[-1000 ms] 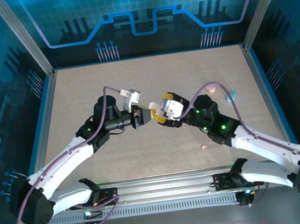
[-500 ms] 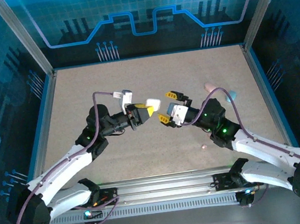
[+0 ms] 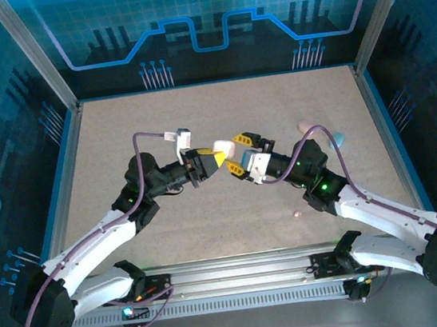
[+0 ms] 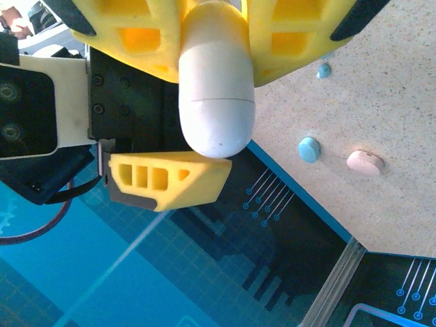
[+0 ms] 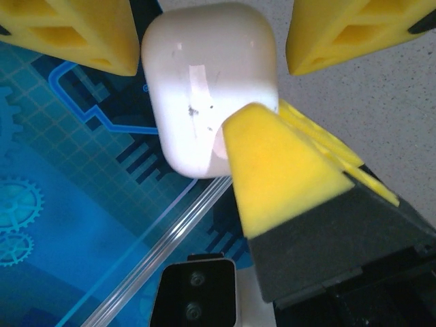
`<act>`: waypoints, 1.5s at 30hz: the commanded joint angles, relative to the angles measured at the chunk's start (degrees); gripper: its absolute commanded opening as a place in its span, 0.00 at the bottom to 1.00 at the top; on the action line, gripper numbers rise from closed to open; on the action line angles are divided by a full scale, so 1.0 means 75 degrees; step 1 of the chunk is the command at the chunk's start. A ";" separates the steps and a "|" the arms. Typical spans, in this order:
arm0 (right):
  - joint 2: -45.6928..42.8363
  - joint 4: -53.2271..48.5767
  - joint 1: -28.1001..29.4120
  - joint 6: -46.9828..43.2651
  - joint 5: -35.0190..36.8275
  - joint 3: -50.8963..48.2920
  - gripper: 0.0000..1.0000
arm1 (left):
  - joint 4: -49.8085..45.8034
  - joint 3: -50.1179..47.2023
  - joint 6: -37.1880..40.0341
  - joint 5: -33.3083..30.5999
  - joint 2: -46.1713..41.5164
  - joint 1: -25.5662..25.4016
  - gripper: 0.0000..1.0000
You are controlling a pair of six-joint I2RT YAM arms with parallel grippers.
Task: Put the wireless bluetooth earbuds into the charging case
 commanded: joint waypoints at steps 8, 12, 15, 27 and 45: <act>0.0148 -0.0121 -0.0084 -0.0452 -0.0086 0.0473 0.54 | 0.0415 -0.0062 -0.0128 0.0355 0.0053 -0.0042 0.08; 0.0148 -0.0136 -0.0082 -0.0461 -0.0050 0.0504 0.49 | 0.0411 -0.0068 -0.0117 0.0393 0.0052 -0.0044 0.08; 0.0122 -0.0306 -0.0088 -0.0527 -0.0148 0.0576 0.45 | 0.0401 -0.0060 -0.0074 0.0406 0.0044 -0.0041 0.11; 0.0066 -0.1159 0.0072 -0.0953 -0.0312 0.0842 0.40 | -0.0188 0.0236 0.0352 0.0421 0.0158 -0.0038 0.32; 0.0065 -0.1370 0.0097 -0.1061 -0.0423 0.0871 0.40 | -0.0106 0.0275 0.0306 0.0490 0.0282 -0.0051 0.27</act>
